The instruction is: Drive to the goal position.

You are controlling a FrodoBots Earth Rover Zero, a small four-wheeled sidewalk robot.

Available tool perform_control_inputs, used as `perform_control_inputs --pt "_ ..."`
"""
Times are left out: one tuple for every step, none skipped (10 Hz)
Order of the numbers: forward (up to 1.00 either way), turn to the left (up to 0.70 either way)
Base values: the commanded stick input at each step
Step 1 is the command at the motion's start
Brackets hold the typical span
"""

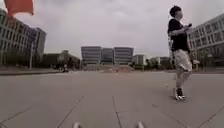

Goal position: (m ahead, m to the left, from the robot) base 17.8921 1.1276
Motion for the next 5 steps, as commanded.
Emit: perform_control_inputs --pt "0.85 0.29" --pt "0.85 0.23" --pt "0.85 0.0" --pt "0.85 0.0" --pt "0.85 0.0"
